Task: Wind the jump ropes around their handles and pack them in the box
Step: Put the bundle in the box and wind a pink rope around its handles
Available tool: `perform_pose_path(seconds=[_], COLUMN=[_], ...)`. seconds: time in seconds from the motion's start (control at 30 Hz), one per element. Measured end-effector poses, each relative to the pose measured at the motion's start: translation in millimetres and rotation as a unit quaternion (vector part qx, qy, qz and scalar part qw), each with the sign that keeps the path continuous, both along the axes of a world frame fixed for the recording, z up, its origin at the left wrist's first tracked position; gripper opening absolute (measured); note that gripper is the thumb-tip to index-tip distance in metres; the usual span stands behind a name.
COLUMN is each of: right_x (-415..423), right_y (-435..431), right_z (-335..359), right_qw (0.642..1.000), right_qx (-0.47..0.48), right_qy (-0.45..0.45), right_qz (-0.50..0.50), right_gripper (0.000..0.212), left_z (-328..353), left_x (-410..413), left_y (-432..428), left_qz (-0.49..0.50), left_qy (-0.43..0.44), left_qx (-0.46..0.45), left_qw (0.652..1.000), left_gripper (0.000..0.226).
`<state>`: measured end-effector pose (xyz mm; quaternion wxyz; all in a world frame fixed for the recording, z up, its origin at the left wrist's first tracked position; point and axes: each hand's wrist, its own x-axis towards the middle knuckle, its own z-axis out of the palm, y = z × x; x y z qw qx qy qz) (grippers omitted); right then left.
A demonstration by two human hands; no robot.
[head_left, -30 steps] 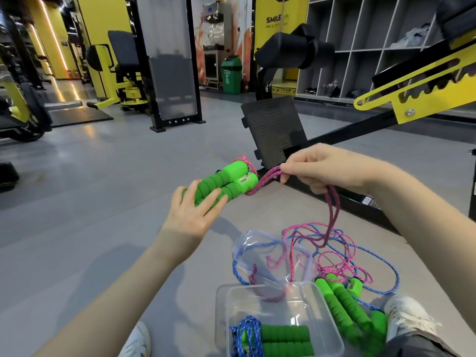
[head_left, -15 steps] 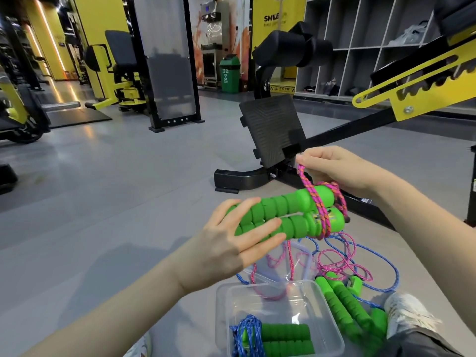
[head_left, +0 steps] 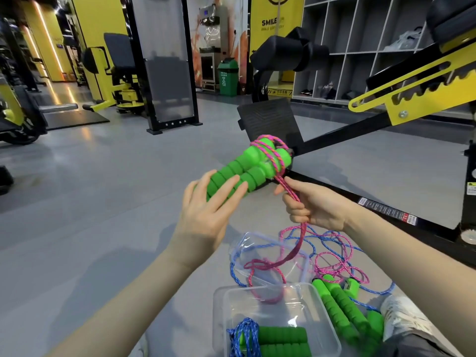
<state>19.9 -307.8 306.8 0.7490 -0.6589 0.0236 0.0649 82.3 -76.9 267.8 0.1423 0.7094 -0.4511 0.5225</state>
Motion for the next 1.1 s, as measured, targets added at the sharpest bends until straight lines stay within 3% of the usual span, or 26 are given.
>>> perform_pose_path(seconds=[0.27,0.47,0.67,0.9,1.1], right_x=[-5.9,-19.8,-31.3,-22.2,-22.7], right_y=[22.0,24.5,22.7,4.5,-28.7], right_z=[28.3,59.0,87.8,77.3,56.3], right_qw=[0.964,0.919,0.872,0.865,0.938], right_qx=[-0.266,-0.386,-0.476,-0.471,-0.311], right_qy=[0.003,-0.005,-0.114,-0.165,-0.151], right_qz=[0.018,0.077,0.013,-0.056,-0.026], right_gripper=[0.03,0.032,0.034,0.036,0.039], left_z=[-11.5,-20.2,-28.9,-11.2,-1.5], left_x=[30.5,41.6,34.1,-3.6,-31.9], left_y=[6.1,12.2,15.8,1.5,-7.2], left_qz=[0.087,0.119,0.066,-0.07,-0.118], left_qy=[-0.012,-0.024,-0.045,-0.103,-0.092], left_qx=[0.043,0.104,0.16,0.205,0.179], left_qw=[0.995,0.987,0.984,0.971,0.972], left_gripper=[0.059,0.055,0.047,0.031,0.03])
